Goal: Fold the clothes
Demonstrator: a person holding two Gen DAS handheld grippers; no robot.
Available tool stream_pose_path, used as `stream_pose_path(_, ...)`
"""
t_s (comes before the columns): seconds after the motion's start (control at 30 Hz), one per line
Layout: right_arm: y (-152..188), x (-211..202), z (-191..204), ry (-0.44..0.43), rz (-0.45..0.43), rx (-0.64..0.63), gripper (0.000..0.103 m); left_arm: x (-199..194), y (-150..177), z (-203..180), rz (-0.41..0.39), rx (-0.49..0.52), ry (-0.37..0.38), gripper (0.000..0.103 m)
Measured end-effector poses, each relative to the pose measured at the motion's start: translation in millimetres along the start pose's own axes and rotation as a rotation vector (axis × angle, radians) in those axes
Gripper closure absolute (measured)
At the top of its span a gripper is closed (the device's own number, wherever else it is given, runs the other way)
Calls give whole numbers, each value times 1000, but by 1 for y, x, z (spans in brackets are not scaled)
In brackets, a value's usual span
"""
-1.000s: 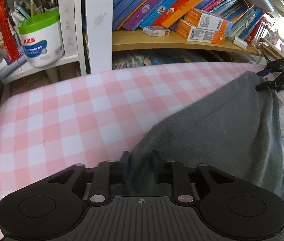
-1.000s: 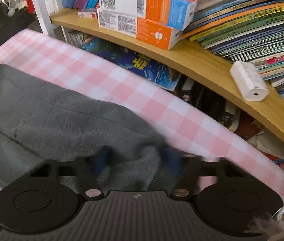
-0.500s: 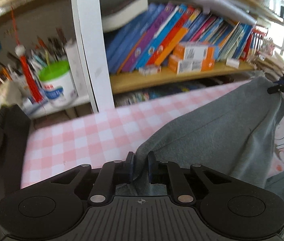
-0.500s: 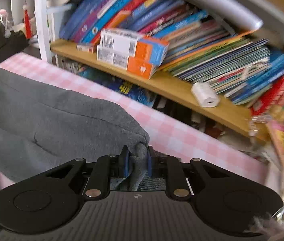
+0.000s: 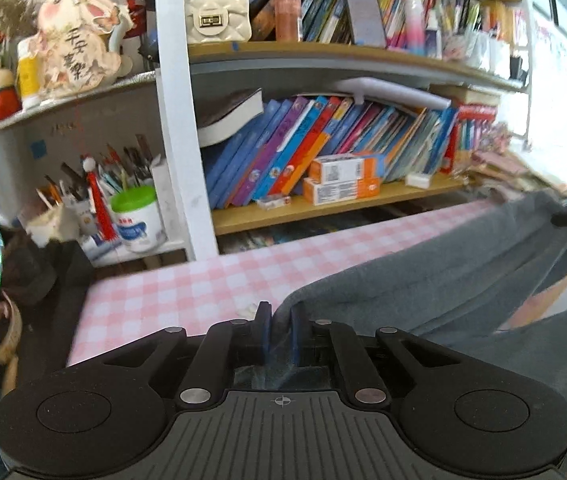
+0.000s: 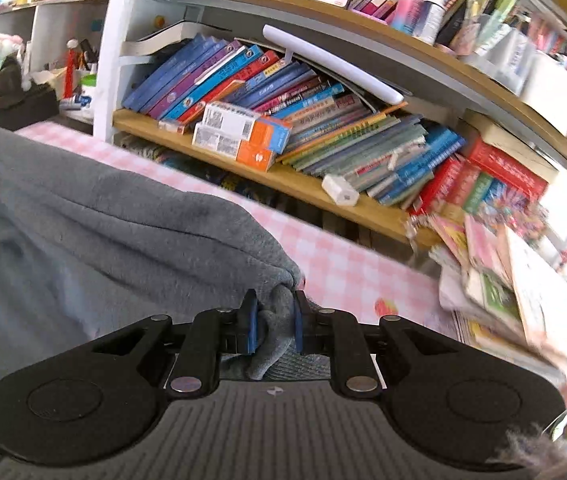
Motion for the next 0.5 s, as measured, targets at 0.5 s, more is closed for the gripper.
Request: stream_pose_path(0.5,81,-52,54,-29,109,5,81,-28,67,-7,193,-121,79,92)
Point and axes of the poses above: each gripper's, at about its wrist camera, not at the fingertips, and x roughly the way its jaws point, z to its left, y to its underside, the point moved 1 cm from there along x, roughly the way its jaws point, and after that the axes turned 3 degrees about -y, right-handed, at the moved point
